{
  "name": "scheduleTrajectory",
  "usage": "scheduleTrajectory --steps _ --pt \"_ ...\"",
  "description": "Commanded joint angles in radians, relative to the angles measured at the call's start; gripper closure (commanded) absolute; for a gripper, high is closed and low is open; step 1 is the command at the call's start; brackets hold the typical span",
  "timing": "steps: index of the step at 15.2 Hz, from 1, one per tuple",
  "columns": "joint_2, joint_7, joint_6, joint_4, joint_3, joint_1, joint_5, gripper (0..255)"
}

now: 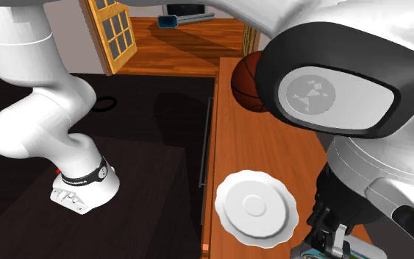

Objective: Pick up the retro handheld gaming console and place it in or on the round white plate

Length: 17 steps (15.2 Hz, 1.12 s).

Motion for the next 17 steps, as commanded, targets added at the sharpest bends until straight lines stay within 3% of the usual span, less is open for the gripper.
scheduleTrajectory --steps 1,12,17 --pt "-0.006 0.002 -0.023 0.017 0.0 0.0 -0.002 255" --pt "-0.026 0.008 -0.156 0.131 -0.002 -0.001 -0.008 255" --pt "-0.212 0.079 -0.155 -0.052 0.021 0.041 -0.044 255"
